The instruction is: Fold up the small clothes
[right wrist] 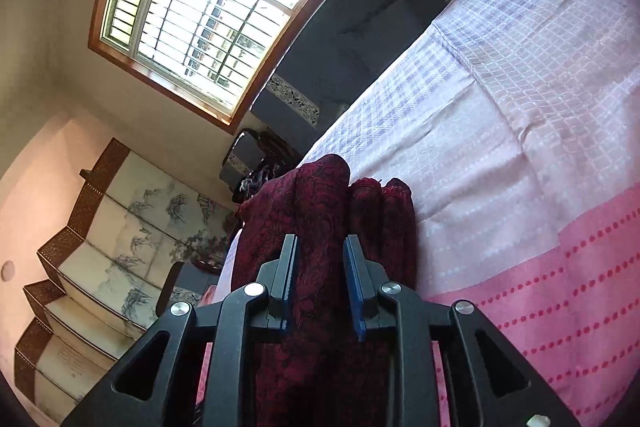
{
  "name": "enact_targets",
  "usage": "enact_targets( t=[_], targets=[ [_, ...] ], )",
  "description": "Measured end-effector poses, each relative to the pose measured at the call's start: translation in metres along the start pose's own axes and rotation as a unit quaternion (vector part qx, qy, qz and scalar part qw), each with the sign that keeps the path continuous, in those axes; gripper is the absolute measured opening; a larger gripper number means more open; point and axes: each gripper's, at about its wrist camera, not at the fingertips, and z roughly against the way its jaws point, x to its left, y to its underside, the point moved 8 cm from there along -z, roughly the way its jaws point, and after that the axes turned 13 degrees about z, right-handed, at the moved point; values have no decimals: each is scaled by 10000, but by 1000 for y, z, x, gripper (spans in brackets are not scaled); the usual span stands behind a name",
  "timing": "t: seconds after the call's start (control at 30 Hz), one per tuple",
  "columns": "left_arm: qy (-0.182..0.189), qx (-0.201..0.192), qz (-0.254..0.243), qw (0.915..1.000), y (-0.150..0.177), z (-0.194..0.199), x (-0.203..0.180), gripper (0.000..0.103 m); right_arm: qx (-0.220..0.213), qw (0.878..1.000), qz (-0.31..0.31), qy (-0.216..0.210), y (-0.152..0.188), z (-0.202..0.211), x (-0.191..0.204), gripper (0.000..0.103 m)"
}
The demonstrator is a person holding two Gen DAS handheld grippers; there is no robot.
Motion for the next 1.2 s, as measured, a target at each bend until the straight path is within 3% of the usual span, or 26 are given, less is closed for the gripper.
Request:
enact_targets(
  t=[0.2, 0.23, 0.4, 0.53, 0.67, 0.97, 1.03, 1.07, 1.1, 1.13, 1.2],
  targets=[
    [-120, -28, -69, 9999, 2, 0, -4, 81, 886, 9957, 281, 11, 50, -14, 20, 25],
    [-129, -48, -55, 9999, 3, 1, -6, 82, 949, 9944, 390, 238, 52, -19, 20, 19],
    [-63, -250, 42, 9997, 6, 17, -2, 87, 209, 9973, 585, 404, 35, 14, 32, 12],
    [-7, -86, 264, 9996, 8, 15, 6, 89, 543, 9944, 472, 777, 70, 8, 1, 11],
    [-196, -26, 155, 9997, 10, 10, 3, 90, 516, 9952, 348, 757, 77, -1, -9, 12],
    [-545, -10, 1, 9985, 13, 5, 2, 90, 604, 9871, 737, 1284, 78, 9, 17, 29],
    [-723, -2, -123, 9973, 14, 0, -3, 90, 686, 9847, 769, 1402, 84, 10, 20, 42],
    [-797, 4, -185, 9966, 15, -1, -4, 91, 716, 9843, 771, 1414, 88, 10, 20, 42],
    [-850, 13, -240, 9961, 16, -2, -6, 91, 746, 9830, 780, 1483, 92, 10, 20, 41],
    [-885, 25, -288, 9957, 17, -4, -8, 92, 818, 9806, 797, 1594, 98, 9, 17, 30],
    [-938, 30, -356, 9950, 19, -6, -10, 92, 925, 9804, 684, 1602, 107, 4, 8, 22]
  ],
)
